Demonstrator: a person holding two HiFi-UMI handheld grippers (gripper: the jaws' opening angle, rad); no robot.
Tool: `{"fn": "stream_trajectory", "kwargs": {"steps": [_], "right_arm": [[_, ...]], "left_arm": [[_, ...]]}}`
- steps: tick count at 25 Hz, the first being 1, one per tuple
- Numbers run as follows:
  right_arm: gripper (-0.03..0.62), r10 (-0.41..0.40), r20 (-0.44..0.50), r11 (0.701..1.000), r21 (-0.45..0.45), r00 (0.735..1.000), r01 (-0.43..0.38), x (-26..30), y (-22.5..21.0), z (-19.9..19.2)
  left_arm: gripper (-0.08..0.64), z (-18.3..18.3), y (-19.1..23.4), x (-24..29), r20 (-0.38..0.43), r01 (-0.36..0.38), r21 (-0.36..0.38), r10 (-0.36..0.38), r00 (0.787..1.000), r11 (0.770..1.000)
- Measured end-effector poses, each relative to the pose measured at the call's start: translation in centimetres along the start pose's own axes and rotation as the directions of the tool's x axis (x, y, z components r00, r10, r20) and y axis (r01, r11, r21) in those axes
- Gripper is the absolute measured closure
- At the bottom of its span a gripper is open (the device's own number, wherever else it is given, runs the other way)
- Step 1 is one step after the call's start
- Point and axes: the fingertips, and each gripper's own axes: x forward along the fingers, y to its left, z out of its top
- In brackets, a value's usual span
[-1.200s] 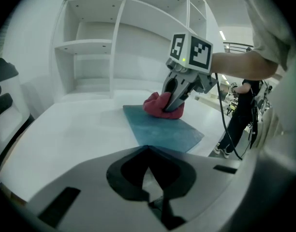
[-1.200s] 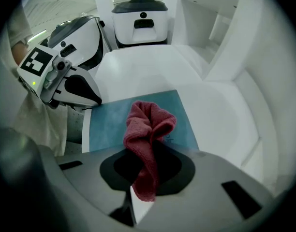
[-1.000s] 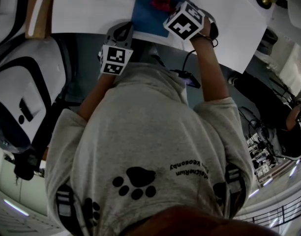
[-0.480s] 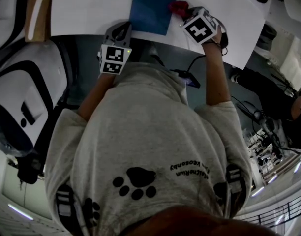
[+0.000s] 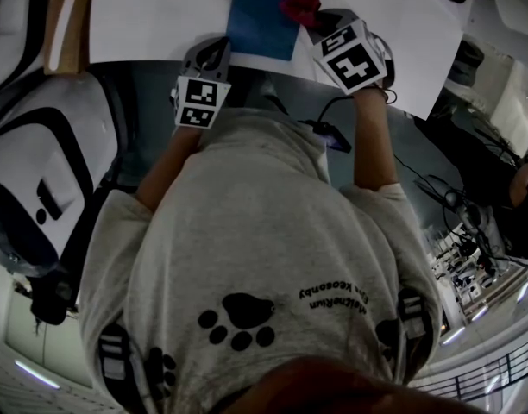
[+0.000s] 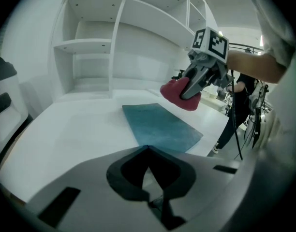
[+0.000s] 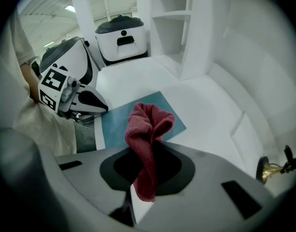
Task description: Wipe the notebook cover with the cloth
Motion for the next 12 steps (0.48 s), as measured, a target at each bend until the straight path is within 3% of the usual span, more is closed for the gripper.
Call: {"fn": "stream_trajectory", "kwargs": {"steps": [7, 12], "right_arm": [[0.532, 0.085, 0.082, 0.99, -0.12, 0.993, -0.075, 1.5, 4.9, 5.7], [0.532, 0.141, 0.076, 0.972, -0.199, 0.987, -0.124, 3.6, 7.8, 8.4]], "left_arm": [[0.548, -0.3, -0.1, -0.2, -0.003, 0.008, -0.014, -0.008, 1.0, 1.0], [0.548, -0.6, -0.1, -0.3, -0.005, 0.011, -0.017, -0.011, 1.0, 1.0]]}}
